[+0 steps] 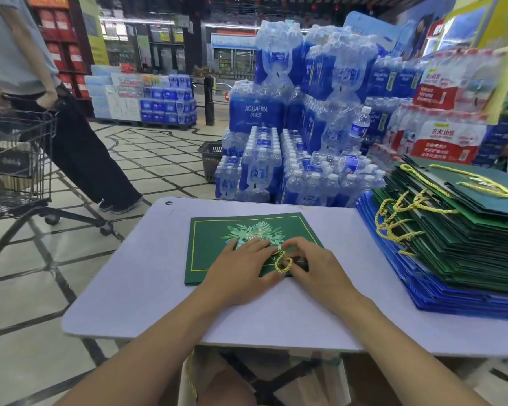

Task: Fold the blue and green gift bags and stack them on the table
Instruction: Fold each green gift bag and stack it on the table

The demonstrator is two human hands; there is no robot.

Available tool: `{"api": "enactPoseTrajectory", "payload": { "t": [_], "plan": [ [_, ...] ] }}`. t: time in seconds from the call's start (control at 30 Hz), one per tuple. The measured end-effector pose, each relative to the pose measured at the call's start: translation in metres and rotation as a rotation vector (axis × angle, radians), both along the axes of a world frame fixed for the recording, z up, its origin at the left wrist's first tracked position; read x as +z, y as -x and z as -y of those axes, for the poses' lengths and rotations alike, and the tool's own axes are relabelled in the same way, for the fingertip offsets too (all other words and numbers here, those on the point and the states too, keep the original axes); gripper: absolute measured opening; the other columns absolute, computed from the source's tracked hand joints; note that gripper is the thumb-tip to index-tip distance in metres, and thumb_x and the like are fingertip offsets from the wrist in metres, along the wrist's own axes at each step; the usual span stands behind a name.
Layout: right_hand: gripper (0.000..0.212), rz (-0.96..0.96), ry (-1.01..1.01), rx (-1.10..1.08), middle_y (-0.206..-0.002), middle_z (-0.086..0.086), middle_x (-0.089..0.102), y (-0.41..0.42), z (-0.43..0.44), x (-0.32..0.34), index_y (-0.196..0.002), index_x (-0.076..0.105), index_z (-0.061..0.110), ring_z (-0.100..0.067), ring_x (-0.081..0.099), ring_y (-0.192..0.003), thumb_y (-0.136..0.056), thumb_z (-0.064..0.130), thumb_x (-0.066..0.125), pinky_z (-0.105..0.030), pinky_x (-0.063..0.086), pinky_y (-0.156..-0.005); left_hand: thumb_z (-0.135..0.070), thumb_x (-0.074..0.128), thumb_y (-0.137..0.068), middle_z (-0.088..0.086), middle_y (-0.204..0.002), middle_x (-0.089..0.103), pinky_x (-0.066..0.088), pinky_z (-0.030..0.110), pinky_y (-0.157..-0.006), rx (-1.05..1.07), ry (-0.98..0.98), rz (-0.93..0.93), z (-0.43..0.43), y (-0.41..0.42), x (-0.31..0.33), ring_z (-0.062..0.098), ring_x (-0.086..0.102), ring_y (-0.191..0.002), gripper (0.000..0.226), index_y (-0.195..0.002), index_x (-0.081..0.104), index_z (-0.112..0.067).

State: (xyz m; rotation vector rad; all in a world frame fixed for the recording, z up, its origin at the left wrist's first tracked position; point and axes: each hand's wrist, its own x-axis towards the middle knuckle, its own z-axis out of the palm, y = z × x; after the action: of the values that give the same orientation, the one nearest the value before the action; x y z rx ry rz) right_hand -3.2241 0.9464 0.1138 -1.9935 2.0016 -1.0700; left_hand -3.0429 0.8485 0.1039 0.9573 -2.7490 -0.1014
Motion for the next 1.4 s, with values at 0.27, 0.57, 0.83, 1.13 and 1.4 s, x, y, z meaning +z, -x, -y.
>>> {"api": "enactPoseTrajectory", "payload": {
  "t": [0.27, 0.57, 0.83, 1.13, 1.4],
  "plan": [
    [0.024, -0.109, 0.249, -0.164, -0.112, 0.019, 0.068, 0.007, 0.003, -0.007, -0.114, 0.069, 0.033, -0.006, 0.056, -0.109, -0.090, 0.037, 0.069, -0.035, 0.040, -0.094, -0.064, 0.024, -0.105, -0.015, -0.166, 0.030, 0.009, 0.048, -0.128, 0.013, -0.088, -0.039, 0.000, 0.001, 0.002, 0.006, 0.019, -0.155, 0.061, -0.156, 0.037, -0.036],
    [0.004, 0.000, 0.460, -0.267, -0.066, 0.013, 0.062, -0.002, -0.011, 0.003, -0.085, 0.065, 0.027, -0.009, 0.059, -0.062, -0.084, 0.029, 0.069, -0.034, 0.051, -0.059, -0.049, 0.021, -0.110, -0.020, -0.126, 0.061, 0.019, 0.050, -0.124, 0.025, -0.218, -0.193, -0.001, 0.001, 0.008, 0.004, 0.047, -0.132, 0.036, -0.118, 0.056, -0.043],
    [0.020, 0.230, -0.005, -0.240, -0.058, 0.006, 0.069, -0.020, 0.000, 0.013, -0.091, 0.080, 0.027, -0.010, 0.060, -0.047, -0.095, 0.042, 0.067, -0.030, 0.055, -0.057, -0.047, 0.024, -0.111, -0.020, -0.111, 0.060, 0.019, 0.050, -0.123, 0.020, -0.257, -0.246, 0.000, 0.001, 0.010, 0.008, 0.050, -0.129, 0.027, -0.104, 0.050, -0.048],
    [0.023, 0.539, -0.053, -0.263, -0.052, -0.006, 0.064, -0.032, -0.002, 0.024, -0.079, 0.078, 0.017, -0.014, 0.054, -0.040, -0.096, 0.026, 0.067, -0.022, 0.048, -0.052, -0.055, 0.013, -0.106, -0.012, -0.110, 0.065, 0.026, 0.052, -0.118, 0.020, -0.217, -0.221, 0.002, 0.002, 0.008, 0.009, 0.054, -0.116, 0.046, -0.105, 0.055, -0.036],
    [0.024, 0.386, -0.143, -0.327, -0.051, -0.001, 0.066, -0.036, -0.005, 0.025, -0.062, 0.072, 0.019, -0.010, 0.060, -0.044, -0.084, 0.021, 0.064, -0.023, 0.050, -0.057, -0.051, 0.020, -0.110, -0.014, -0.109, 0.062, 0.024, 0.049, -0.119, 0.042, -0.222, -0.257, 0.004, 0.003, 0.005, 0.009, 0.055, -0.114, 0.038, -0.112, 0.056, -0.040]
  ]
}}
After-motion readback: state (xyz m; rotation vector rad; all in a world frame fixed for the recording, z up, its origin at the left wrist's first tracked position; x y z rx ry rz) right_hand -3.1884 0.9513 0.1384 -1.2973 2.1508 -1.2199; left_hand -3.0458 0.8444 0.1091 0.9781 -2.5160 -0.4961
